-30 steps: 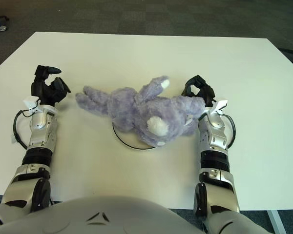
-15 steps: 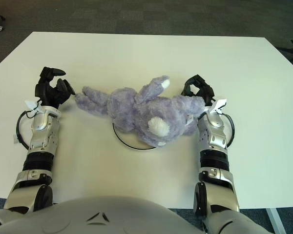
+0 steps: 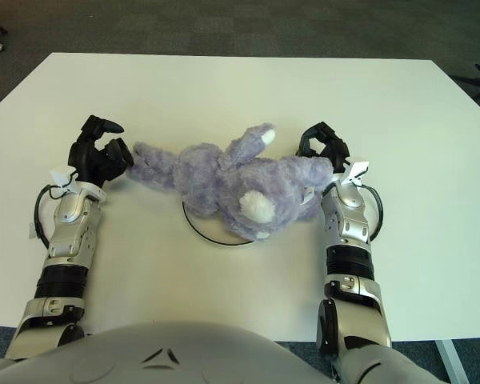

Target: Put the doll into the plate.

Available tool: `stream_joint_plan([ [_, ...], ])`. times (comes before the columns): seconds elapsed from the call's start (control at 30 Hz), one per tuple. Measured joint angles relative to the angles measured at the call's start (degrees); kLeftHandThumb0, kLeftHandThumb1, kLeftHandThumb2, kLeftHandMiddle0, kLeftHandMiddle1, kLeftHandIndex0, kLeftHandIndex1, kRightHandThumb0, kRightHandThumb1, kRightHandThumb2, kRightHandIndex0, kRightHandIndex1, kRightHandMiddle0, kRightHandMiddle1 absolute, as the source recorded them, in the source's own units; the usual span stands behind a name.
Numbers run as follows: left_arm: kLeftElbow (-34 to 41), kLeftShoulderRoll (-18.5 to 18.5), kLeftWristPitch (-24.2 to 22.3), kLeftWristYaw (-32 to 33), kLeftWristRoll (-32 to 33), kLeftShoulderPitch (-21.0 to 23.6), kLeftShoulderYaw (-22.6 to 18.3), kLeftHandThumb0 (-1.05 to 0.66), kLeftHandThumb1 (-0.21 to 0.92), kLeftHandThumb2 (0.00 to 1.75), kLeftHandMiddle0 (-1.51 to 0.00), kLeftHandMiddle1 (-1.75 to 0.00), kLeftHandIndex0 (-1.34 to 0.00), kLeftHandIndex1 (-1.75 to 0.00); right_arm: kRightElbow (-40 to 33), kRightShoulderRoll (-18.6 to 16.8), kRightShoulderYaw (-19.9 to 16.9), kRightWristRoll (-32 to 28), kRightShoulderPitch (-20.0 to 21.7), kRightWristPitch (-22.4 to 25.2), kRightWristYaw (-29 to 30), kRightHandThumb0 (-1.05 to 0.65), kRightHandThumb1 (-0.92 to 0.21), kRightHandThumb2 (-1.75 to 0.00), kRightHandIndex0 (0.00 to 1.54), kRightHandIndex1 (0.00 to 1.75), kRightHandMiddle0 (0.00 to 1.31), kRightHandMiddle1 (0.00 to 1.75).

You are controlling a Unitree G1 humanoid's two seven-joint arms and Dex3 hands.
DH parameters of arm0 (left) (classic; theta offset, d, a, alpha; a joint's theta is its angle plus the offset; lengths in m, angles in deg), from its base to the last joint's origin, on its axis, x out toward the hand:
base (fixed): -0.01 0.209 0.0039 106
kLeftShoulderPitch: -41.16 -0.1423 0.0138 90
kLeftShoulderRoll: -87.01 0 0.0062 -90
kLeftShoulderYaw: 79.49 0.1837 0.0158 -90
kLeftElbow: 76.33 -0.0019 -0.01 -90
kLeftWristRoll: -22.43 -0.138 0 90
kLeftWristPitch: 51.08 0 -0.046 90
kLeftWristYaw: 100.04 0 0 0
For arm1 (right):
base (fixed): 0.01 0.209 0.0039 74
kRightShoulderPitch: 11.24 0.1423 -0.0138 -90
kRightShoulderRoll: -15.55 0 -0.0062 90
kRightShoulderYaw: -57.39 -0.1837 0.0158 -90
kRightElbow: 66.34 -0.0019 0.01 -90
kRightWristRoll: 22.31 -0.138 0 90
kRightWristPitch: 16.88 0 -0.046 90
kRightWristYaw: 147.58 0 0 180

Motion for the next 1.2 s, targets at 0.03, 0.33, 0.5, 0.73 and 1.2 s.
stream_joint_plan([
  [0.03,0.12,-0.07,0.0,-0.13,-0.1,-0.15,0.09,-0.41,0.54,1.03,-1.05,-1.75,-0.44,-1.75,-0.02,0.0,0.04,0.04,-0.01,0.0,0.02,-0.45,-0.41,-1.2,1.16,1.75,0.54,1.75],
  [0.33,0.48,-0.26,-0.53,-0.47,-0.62,-0.65,0.15,-0.41,0.54,1.03,-1.05,-1.75,-0.44,-1.75,-0.13,0.0,0.1,0.43,-0.18,-0.21,0.33,-0.46,-0.37,-1.25,1.21,1.75,0.57,1.75],
  [0.5,0.87,-0.22,-1.12,-0.46,-0.76,-0.86,0.12,-0.41,0.53,1.04,-1.05,-1.75,-0.44,-1.75,0.08,-0.03,0.08,0.75,-0.18,-0.81,1.2,-0.47,-0.37,-1.25,1.21,1.75,0.58,1.75],
  [0.73,1.93,0.0,-2.3,-0.44,-0.71,-1.37,0.16,-0.42,0.53,1.05,-1.04,-1.75,-0.45,-1.75,0.52,-0.27,-0.03,1.1,-0.07,-1.64,2.84,-0.47,-0.37,-1.25,1.22,1.75,0.58,1.75],
  [1.2,2.89,0.32,-3.11,-0.49,0.6,-1.93,0.15,-0.42,0.51,1.07,-1.06,-1.75,-0.46,-1.75,1.15,-0.35,-0.07,1.15,0.11,-2.36,4.01,-0.47,-0.36,-1.27,1.21,1.75,0.58,1.75],
])
